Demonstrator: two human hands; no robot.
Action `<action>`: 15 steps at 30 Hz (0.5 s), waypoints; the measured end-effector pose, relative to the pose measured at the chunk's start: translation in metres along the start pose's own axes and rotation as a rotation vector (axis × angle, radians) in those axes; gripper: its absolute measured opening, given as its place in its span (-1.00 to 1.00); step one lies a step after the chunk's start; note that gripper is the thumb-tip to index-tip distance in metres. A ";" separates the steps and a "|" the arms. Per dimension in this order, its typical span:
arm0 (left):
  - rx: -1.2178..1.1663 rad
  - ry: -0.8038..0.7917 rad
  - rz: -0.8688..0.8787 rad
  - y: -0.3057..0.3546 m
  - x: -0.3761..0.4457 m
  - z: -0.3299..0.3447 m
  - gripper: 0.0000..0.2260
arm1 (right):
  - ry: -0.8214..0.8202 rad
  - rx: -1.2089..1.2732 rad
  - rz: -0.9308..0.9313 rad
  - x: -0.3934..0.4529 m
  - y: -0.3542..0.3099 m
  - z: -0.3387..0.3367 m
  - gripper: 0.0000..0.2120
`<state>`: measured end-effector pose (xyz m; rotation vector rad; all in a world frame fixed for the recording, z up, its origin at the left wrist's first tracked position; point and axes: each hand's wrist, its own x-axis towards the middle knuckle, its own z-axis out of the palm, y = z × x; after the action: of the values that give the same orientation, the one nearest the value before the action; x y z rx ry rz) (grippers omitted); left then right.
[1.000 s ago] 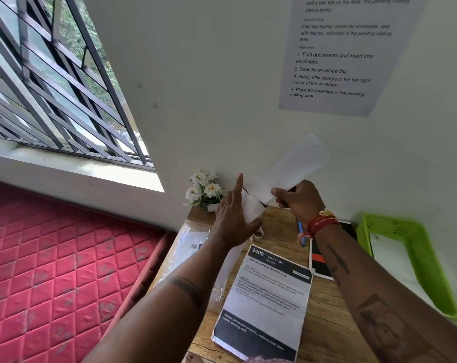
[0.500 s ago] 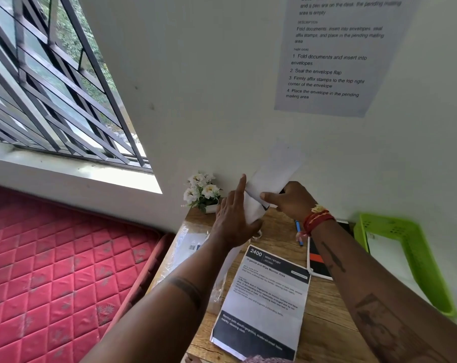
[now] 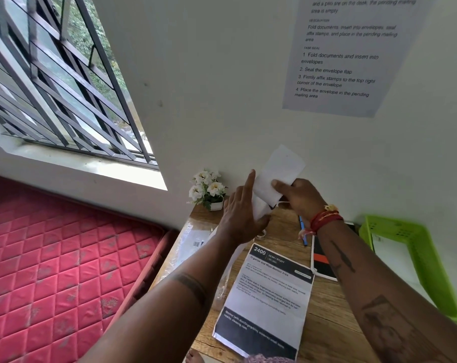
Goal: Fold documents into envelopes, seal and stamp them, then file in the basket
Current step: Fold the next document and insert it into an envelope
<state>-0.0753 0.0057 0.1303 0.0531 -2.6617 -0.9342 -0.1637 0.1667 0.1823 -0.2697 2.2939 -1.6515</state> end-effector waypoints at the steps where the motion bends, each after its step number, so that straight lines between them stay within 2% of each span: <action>1: -0.005 0.008 0.001 0.000 0.000 0.001 0.06 | 0.031 0.001 -0.015 0.000 -0.001 0.000 -0.69; 6: -0.026 0.026 0.030 0.008 0.004 0.005 0.04 | -0.099 -0.383 0.012 0.000 0.000 0.004 -0.72; 8: -0.032 0.027 0.036 0.008 0.005 0.005 0.03 | -0.108 -0.303 0.007 -0.002 0.001 0.004 -0.73; 11: -0.022 0.043 0.038 0.003 0.004 0.005 0.06 | -0.010 -0.087 -0.047 -0.007 -0.006 0.001 -0.67; 13: -0.028 0.048 0.042 0.001 0.006 0.006 0.06 | -0.029 -0.152 -0.065 -0.005 -0.007 0.000 -0.68; 15: -0.033 0.046 0.054 0.002 0.007 0.007 0.06 | -0.160 -0.350 -0.041 -0.007 -0.010 0.003 -0.70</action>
<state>-0.0841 0.0108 0.1284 -0.0043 -2.5924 -0.9475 -0.1560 0.1637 0.1916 -0.5083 2.4538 -1.1880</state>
